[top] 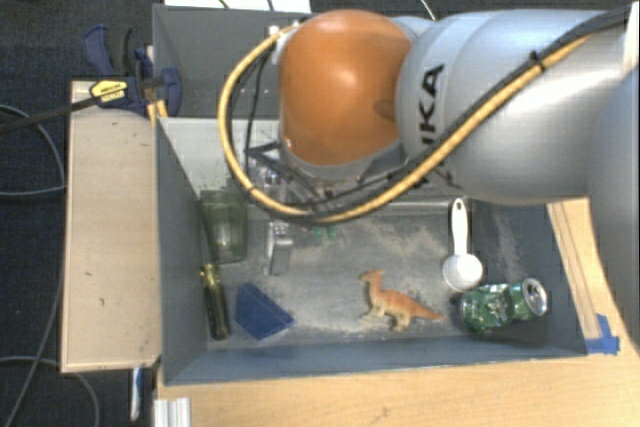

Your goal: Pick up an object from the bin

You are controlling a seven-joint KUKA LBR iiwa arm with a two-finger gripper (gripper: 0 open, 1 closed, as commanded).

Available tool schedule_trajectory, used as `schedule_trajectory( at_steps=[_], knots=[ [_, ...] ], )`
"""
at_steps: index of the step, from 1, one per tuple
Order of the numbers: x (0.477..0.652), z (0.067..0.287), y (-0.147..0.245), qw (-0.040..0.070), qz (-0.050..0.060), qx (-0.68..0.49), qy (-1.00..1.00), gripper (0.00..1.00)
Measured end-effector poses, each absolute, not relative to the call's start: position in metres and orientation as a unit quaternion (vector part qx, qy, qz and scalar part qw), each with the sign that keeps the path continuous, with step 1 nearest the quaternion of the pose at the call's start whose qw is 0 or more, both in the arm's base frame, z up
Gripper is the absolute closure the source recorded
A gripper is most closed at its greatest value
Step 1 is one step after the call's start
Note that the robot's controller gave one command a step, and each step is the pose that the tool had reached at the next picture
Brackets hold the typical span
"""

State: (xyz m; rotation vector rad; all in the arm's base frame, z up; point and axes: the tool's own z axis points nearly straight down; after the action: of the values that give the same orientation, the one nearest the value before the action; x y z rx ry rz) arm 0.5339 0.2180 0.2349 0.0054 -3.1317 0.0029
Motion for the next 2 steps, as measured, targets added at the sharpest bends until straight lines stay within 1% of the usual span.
schedule_trajectory(
  at_steps=[1,2],
  knots=[
    [0.536,0.239,0.217,0.001,0.000,-0.002,-1.000,0.00],
    [0.485,0.093,0.231,0.006,0.001,-0.010,-1.000,0.00]
  ],
)
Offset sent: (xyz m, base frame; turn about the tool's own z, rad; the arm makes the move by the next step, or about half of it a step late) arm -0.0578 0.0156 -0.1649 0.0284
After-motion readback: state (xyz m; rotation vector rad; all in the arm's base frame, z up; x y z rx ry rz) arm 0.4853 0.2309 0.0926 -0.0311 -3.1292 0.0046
